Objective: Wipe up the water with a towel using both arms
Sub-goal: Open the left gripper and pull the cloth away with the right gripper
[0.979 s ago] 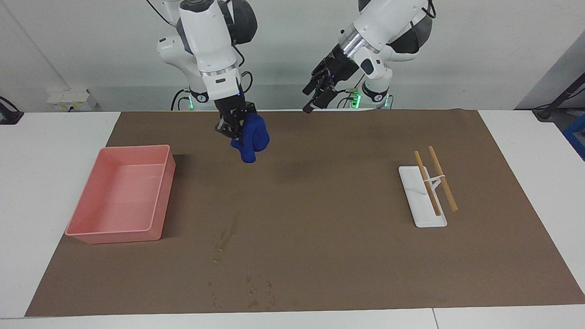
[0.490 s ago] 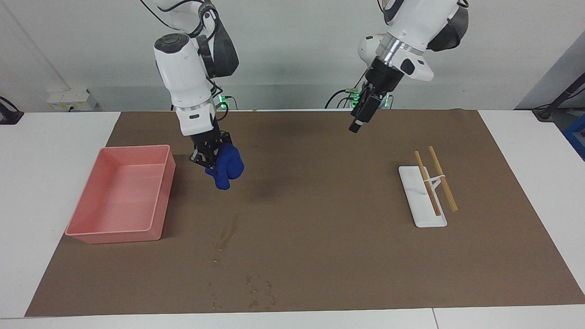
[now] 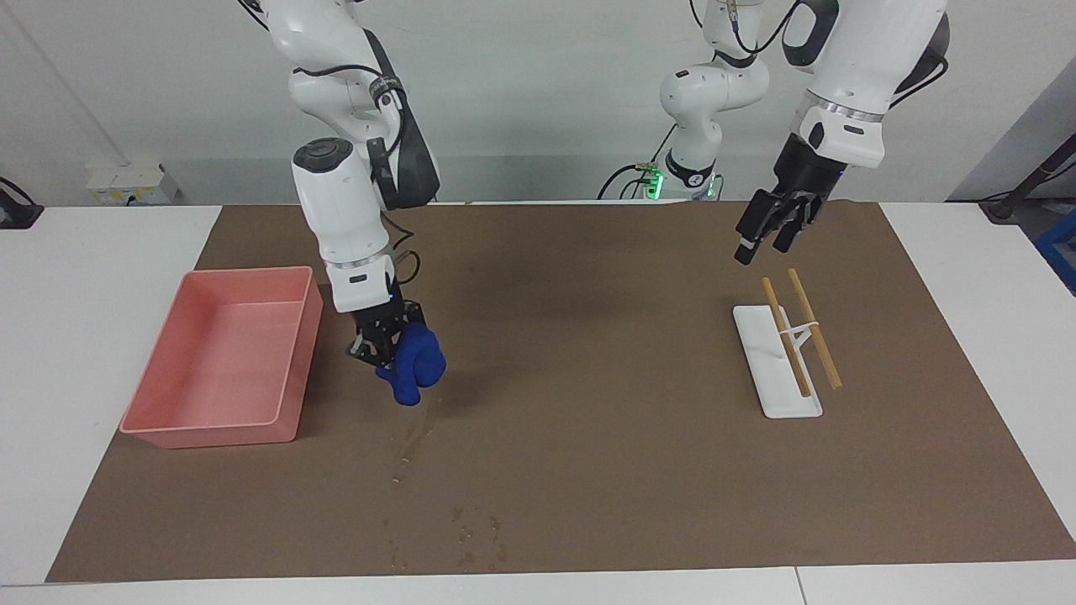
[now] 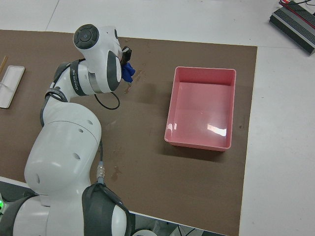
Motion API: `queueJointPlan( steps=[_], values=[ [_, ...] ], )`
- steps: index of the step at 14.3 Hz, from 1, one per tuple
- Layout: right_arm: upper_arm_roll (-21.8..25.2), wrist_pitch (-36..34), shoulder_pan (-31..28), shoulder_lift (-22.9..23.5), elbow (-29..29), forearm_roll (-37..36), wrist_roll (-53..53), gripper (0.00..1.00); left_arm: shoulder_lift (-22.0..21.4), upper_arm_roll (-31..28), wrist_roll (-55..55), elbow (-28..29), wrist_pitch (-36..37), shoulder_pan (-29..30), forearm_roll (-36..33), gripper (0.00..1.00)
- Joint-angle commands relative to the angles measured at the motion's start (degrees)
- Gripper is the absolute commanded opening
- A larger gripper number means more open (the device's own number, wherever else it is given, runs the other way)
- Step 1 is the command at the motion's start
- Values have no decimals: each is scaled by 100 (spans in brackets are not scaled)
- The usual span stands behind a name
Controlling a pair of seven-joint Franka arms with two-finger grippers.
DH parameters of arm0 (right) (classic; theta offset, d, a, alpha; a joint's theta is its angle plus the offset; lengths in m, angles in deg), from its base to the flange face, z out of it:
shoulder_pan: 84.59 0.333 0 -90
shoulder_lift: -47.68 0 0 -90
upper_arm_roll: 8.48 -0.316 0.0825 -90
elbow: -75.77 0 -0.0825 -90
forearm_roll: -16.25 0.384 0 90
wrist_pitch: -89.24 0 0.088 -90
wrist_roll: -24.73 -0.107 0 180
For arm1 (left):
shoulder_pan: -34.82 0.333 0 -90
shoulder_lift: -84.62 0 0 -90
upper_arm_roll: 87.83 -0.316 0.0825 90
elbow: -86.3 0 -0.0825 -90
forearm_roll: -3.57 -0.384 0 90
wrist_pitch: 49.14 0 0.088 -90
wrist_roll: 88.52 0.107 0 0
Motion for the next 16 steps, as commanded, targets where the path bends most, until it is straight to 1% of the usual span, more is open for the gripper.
queueJointPlan(
  steps=[1, 2, 5, 7, 8, 9, 11, 12, 14, 15, 16],
  values=[
    [-74, 435, -226, 458, 348, -361, 101, 0, -64, 18, 1667, -86, 599, 400, -508, 100],
    [-74, 575, -227, 581, 444, -370, 101, 0, -64, 10, 2134, -199, 933, 410, -675, 100],
    [-74, 734, -227, 775, 595, -370, 101, 0, 15, 10, 2743, -621, 1900, 419, -1238, 100],
    [-74, 954, -174, 916, 603, -370, 58, 0, 287, 10, 2947, -1199, 2498, 419, -1310, 100],
    [-74, 1103, -183, 977, 595, -370, 58, 0, 436, 1, 2948, -1411, 2605, 401, -1310, 100],
    [-74, 1217, -209, 1074, 595, -370, 75, 0, 516, -269, 2948, -1466, 2641, 201, -1318, 100],
    [-74, 1533, -218, 1258, 595, -370, 93, 0, 455, -1679, 2956, -1431, 2563, -1086, -1284, 100],
    [-74, 1605, -218, 1320, 595, -370, 93, 0, 394, -2000, 2965, -1379, 2553, -1415, -1275, 100],
    [-74, 1614, -218, 1400, 569, -379, 119, 0, 341, -1986, 2974, -1273, 2562, -1427, -1275, 100],
    [-74, 1710, -235, 1513, 560, -379, 171, 0, 341, -1985, 2974, -1273, 2588, -1436, -1266, 100],
    [-74, 2007, -262, 1653, 560, -379, 302, 0, 341, -1977, 2974, -1264, 2588, -1436, -1257, 100]
  ],
)
